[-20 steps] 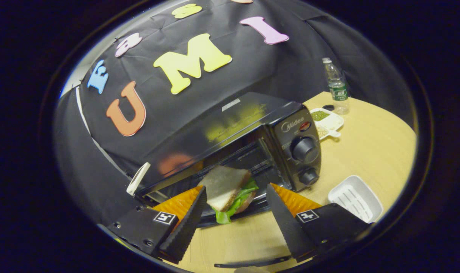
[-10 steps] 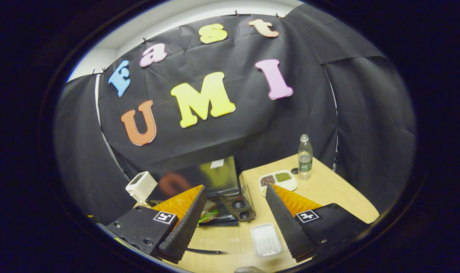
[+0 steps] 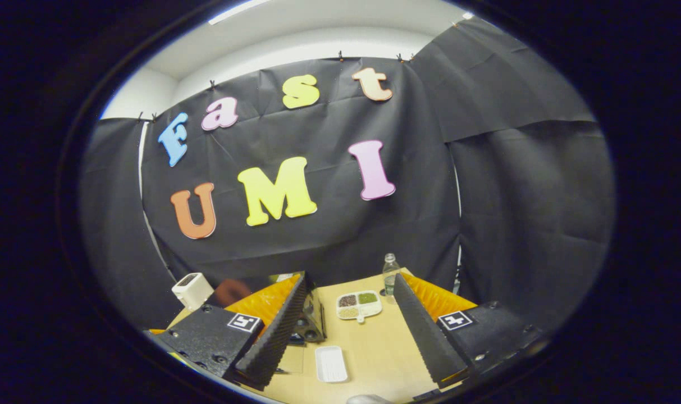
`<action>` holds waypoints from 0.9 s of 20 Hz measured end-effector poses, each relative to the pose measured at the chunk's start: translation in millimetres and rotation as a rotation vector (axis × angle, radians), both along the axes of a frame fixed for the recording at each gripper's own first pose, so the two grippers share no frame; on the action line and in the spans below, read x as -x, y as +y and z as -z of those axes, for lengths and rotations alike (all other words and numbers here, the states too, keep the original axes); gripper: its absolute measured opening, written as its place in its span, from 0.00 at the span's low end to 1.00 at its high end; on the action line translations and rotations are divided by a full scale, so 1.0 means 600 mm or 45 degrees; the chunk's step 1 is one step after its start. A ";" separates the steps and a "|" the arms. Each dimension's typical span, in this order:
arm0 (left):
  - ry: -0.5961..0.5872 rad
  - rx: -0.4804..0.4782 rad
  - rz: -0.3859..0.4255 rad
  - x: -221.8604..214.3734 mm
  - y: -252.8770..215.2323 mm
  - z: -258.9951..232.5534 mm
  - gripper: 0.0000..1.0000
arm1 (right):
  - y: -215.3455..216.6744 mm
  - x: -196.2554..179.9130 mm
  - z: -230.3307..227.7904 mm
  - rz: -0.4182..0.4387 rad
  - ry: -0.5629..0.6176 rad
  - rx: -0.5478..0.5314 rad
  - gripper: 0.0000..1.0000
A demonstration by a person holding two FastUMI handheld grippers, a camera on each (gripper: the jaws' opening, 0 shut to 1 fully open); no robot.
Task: Open the electric oven with the left hand, put the food in, and close the electric oven.
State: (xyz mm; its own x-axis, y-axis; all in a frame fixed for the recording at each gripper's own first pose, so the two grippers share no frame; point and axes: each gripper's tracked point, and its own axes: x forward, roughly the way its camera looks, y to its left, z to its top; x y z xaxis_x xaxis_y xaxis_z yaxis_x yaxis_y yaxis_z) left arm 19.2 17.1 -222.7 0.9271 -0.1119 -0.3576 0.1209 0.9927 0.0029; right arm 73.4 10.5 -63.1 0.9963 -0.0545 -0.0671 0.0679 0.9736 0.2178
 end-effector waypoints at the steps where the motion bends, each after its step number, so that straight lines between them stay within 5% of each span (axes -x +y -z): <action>1: 0.032 0.008 -0.012 -0.001 -0.003 0.015 0.95 | -0.007 0.010 -0.002 -0.002 -0.012 0.006 1.00; 17: 0.403 0.056 -0.027 0.002 -0.086 0.263 0.96 | -0.106 0.079 -0.004 0.082 0.069 0.168 1.00; 18: 0.413 0.055 -0.020 -0.002 -0.089 0.273 0.96 | -0.109 0.077 -0.002 0.084 0.079 0.179 0.89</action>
